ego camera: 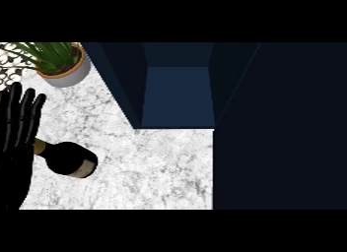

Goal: Pick up the wine, place it into the cabinet and close the cabinet

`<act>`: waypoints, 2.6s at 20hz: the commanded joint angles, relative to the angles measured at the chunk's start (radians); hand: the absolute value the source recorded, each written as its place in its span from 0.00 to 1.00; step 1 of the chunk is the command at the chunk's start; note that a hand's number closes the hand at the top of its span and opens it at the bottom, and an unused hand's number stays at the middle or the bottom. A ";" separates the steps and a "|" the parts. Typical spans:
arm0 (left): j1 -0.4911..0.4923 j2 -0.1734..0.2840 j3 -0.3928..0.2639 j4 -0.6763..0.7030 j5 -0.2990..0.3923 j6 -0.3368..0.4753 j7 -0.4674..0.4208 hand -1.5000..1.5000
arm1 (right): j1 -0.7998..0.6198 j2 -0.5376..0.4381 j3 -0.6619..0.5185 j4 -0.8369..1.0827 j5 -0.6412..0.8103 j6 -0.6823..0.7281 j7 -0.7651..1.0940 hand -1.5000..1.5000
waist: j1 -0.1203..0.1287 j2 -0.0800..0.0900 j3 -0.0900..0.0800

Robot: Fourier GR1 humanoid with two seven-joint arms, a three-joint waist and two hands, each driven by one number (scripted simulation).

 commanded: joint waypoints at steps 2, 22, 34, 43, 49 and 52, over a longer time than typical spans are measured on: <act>0.090 0.073 0.106 -0.051 0.174 -0.133 -0.037 0.00 | 0.057 0.004 0.017 -0.082 0.010 0.008 0.026 0.00 | 0.014 0.000 0.018; 0.187 0.244 0.413 -0.178 0.897 -0.182 0.354 0.00 | -0.008 -0.044 0.149 -0.508 -0.112 0.000 0.628 0.00 | 0.015 0.000 0.018; 0.122 0.270 0.442 -0.273 0.891 -0.053 0.491 0.00 | -0.183 -0.054 0.122 -0.573 -0.098 -0.082 0.875 0.00 | 0.006 -0.001 0.019; 0.100 0.217 0.371 -0.159 0.768 -0.087 0.464 0.00 | -0.422 -0.107 0.001 -0.527 -0.174 -0.117 1.021 0.00 | 0.006 0.000 0.018; 0.055 0.159 0.303 -0.141 0.631 -0.024 0.431 0.00 | -0.474 -0.092 0.085 -0.537 -0.066 -0.161 1.091 0.00 | 0.004 -0.001 0.018; 0.062 0.194 0.392 -0.011 0.672 -0.129 0.381 0.00 | -0.499 -0.099 0.061 -0.519 -0.082 -0.163 1.092 0.00 | 0.007 -0.001 0.017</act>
